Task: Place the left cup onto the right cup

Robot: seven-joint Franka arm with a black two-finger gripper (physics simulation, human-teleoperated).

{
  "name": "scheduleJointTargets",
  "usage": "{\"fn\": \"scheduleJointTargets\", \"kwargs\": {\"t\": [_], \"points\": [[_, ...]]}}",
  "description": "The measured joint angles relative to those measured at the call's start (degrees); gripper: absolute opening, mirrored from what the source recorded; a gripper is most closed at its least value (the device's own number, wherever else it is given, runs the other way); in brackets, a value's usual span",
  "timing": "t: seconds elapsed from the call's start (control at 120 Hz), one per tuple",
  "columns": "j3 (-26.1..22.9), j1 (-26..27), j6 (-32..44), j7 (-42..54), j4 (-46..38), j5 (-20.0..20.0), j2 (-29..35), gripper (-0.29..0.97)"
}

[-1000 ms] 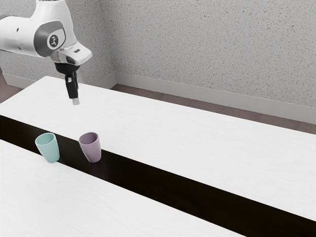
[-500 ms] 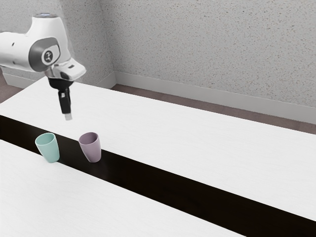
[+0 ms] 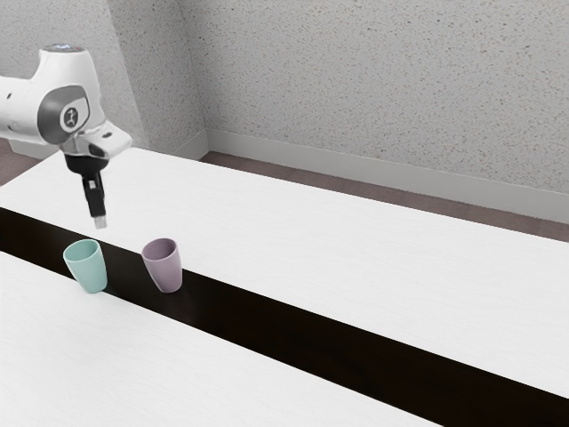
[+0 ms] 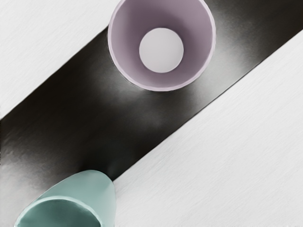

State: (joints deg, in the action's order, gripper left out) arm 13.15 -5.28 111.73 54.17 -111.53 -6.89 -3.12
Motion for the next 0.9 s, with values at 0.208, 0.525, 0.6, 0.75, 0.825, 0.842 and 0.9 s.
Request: {"fn": "scheduleJointTargets", "kwargs": {"t": [0.208,0.525,0.6,0.75,0.825,0.842,0.9], "points": [[-0.01,-1.74,1.32,0.22,-0.12,-0.05,-1.83,0.68],[-0.05,-5.11,3.18,1.00,-0.50,0.12,-4.87,0.68],[-0.06,-5.81,3.89,1.50,-0.44,0.33,-5.81,0.68],[-0.06,-6.70,6.04,3.12,-0.04,0.82,-7.76,0.68],[-0.06,-7.31,6.88,4.08,0.10,0.95,-8.13,0.68],[-0.06,-7.40,7.03,4.29,0.11,0.97,-8.16,0.68],[-0.06,-7.77,7.46,5.02,0.15,1.01,-8.35,0.68]]}}
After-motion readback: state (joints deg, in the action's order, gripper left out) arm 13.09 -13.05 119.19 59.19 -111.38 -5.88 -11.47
